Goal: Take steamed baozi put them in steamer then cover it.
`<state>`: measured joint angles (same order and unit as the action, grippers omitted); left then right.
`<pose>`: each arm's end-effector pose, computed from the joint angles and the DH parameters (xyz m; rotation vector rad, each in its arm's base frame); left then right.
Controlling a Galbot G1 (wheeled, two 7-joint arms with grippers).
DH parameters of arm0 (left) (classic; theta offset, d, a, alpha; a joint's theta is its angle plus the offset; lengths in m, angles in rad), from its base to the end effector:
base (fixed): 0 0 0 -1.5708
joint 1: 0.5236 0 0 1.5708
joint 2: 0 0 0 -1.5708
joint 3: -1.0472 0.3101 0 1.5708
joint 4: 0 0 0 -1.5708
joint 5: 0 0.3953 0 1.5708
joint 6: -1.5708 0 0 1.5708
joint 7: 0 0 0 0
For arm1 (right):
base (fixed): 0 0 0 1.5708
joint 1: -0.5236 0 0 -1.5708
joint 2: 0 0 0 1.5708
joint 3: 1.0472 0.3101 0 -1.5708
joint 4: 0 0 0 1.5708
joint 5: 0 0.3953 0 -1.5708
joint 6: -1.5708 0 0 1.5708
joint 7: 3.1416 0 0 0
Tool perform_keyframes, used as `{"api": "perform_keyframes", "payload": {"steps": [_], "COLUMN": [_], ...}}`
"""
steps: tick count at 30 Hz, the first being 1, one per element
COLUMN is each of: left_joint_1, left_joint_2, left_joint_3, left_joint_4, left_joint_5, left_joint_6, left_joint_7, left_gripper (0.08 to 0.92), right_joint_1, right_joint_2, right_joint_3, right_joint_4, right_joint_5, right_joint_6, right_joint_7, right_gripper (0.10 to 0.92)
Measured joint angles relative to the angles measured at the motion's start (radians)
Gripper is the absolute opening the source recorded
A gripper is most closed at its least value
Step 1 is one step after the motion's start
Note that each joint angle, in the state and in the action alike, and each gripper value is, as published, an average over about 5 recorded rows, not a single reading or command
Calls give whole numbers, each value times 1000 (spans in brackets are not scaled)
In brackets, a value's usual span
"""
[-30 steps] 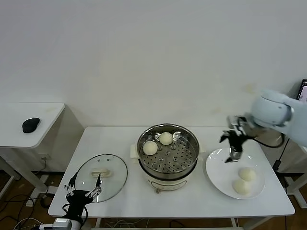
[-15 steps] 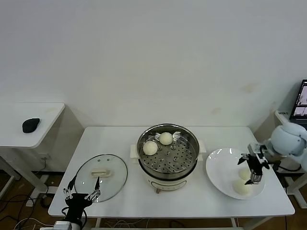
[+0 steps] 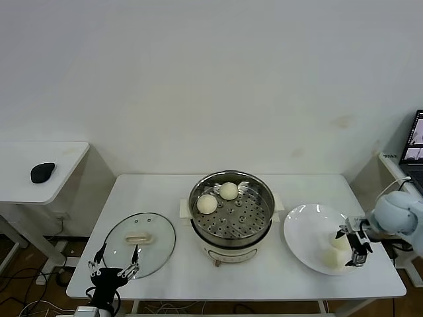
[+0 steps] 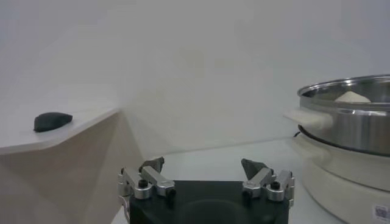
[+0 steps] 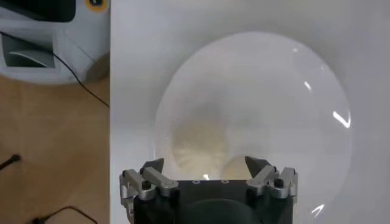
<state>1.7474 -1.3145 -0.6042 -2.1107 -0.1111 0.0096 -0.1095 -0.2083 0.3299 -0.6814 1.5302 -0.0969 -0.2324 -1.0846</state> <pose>0.1963 0.0535 -0.2916 0.0517 -2.9780 -0.2295 0.4326 -0.1891 -0.1987 1.1884 -1.3188 1.3033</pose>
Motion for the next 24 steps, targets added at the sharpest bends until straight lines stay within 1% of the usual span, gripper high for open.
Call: {"api": "perform_keyframes", "payload": {"steps": [5, 11, 20, 24], "left_joint_1": [0, -5, -5, -6], "left_joint_2": [-2, -5, -5, -5], "left_joint_3": [-1, 0, -2, -2], "left_joint_4": [1, 6, 7, 7], "left_joint_5": [-1, -1, -2, -2], "left_joint_6": [0, 0, -1, -1], "left_joint_7": [0, 0, -1, -1], "left_gripper": [823, 823, 823, 823], "right_joint_1": [-55, -93, -115, -121], "right_joint_2": [27, 54, 87, 92], "right_joint_3": [32, 57, 76, 79], "right_joint_4": [-29, -58, -83, -86], "right_joint_5": [-30, -51, -62, -66], "right_joint_6": [2, 5, 2, -2], "right_joint_7": [9, 25, 43, 44], "right_gripper": [808, 755, 718, 685]}}
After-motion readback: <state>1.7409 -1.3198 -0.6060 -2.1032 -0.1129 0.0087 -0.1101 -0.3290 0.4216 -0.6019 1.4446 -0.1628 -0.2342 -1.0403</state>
